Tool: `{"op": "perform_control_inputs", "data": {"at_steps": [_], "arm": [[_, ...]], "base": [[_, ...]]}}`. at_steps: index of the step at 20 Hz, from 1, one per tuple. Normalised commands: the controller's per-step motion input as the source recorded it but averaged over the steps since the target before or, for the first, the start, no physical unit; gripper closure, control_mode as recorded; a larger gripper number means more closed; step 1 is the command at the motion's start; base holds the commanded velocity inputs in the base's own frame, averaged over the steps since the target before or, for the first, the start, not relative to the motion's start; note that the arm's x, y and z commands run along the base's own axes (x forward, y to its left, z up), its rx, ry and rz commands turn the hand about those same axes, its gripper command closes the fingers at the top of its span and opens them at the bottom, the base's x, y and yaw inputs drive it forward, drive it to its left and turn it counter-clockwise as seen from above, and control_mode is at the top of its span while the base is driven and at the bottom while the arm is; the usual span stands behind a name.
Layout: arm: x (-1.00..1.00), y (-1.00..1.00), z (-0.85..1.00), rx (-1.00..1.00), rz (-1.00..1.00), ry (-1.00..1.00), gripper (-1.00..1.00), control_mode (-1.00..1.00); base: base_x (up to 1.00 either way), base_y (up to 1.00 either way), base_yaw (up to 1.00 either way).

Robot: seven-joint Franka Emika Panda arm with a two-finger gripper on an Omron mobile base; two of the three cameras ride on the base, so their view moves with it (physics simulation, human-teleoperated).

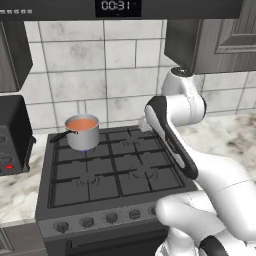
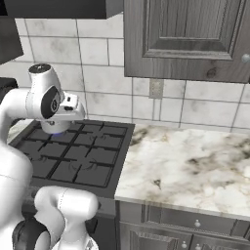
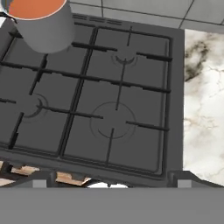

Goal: Wait until the marinara sauce is simmered to a deep red color and then turn off the stove.

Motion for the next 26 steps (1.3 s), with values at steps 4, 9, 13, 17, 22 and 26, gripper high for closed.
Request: {"op": "perform_control_inputs", "data": {"at_steps": [4, 9, 13, 17, 22, 26], "arm": [[-0.59, 1.0, -0.27, -0.2, 0.19, -0.13, -1.0, -1.0], [-0.53, 1.0, -0.19, -0.22, 0.21, -0.15, -1.0, -1.0], [-0.43, 1.0, -0.22, -0.2, 0.23, -0.16, -1.0, -1.0], [-0.34, 0.8, -0.31, -0.19, 0.29, -0.13, -1.0, -1.0], [-0.29, 0.59, -0.26, -0.18, 0.31, -0.11, -1.0, -1.0], [-0.24, 0.5, -0.3, -0.23, 0.28, -0.03, -1.0, -1.0]], "base": [[0.0, 0.0, 0.0], [0.0, 0.0, 0.0], [0.0, 0.0, 0.0], [0.0, 0.0, 0.0], [0.0, 0.0, 0.0], [0.0, 0.0, 0.0]]}}
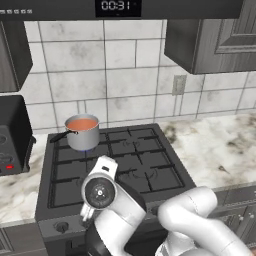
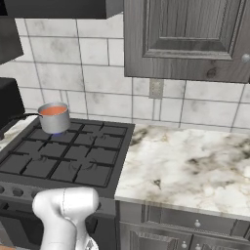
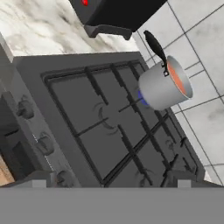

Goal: Wait until the marinara sauce is simmered to a deep red color and then turn off the stove.

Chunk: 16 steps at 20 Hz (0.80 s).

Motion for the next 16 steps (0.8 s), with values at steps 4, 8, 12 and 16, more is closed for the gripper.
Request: {"op": "perform_control_inputs", "data": {"at_steps": [4, 8, 12, 16], "arm": [[-0.17, 0.26, -0.41, -0.25, 0.28, 0.0, -1.0, -1.0], [-0.07, 0.02, -0.51, -0.18, 0.22, 0.0, -1.0, -1.0], [-0.03, 0.0, -0.53, -0.19, 0.14, 0.0, -1.0, -1.0], [-0.12, 0.0, -0.31, -0.21, 0.13, -0.02, -1.0, -1.0]], "base": [[0.0, 0.0, 0.0], [0.0, 0.0, 0.0], [0.0, 0.0, 0.0], [0.0, 0.0, 0.0]]}}
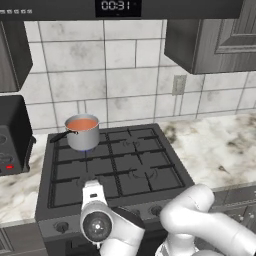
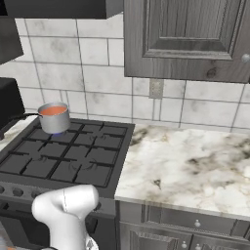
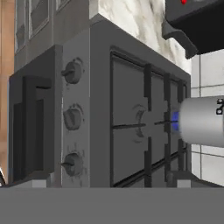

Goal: Wait until the marinara sauce is simmered to a deep red color and then turn off the stove.

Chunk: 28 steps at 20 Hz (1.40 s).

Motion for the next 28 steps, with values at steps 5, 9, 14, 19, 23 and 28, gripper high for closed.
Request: {"op": "perform_control_inputs", "data": {"at_steps": [5, 9, 14, 19, 23, 28], "arm": [[-0.29, 0.07, -0.31, -0.24, 0.11, -0.04, -1.0, -1.0], [-0.44, 0.03, -0.13, -0.18, 0.08, -0.12, -1.0, -1.0], [-0.35, -0.01, -0.02, -0.14, 0.01, -0.17, -1.0, -1.0], [-0.03, -0.03, -0.13, -0.13, 0.0, -0.11, -1.0, -1.0], [0.06, -0.08, -0.17, -0.12, 0.01, 0.0, -1.0, -1.0], [0.11, 0.0, -0.22, -0.12, 0.02, 0.0, -1.0, -1.0]], "base": [[0.0, 0.0, 0.0], [0.0, 0.0, 0.0], [0.0, 0.0, 0.0], [0.0, 0.0, 0.0], [0.0, 0.0, 0.0], [0.0, 0.0, 0.0]]}}
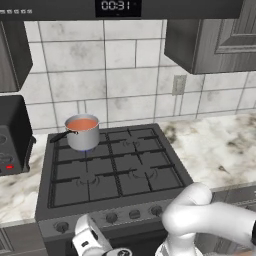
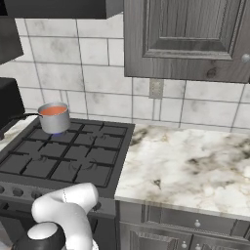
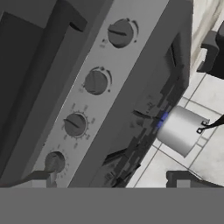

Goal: Wait until the marinara sauce is simmered to a deep red color and then turn off the stove.

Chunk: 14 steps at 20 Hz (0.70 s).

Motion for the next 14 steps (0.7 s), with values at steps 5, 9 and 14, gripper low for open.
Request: {"op": "perform_control_inputs", "data": {"at_steps": [5, 9, 14], "arm": [[0.18, -0.04, -0.12, -0.04, 0.04, 0.0, -1.0, -1.0], [0.24, -0.07, -0.04, 0.0, 0.08, -0.02, -1.0, -1.0], [0.27, -0.09, -0.05, 0.0, 0.07, -0.01, -1.0, -1.0]], "base": [[0.0, 0.0, 0.0], [0.0, 0.0, 0.0], [0.0, 0.0, 0.0]]}}
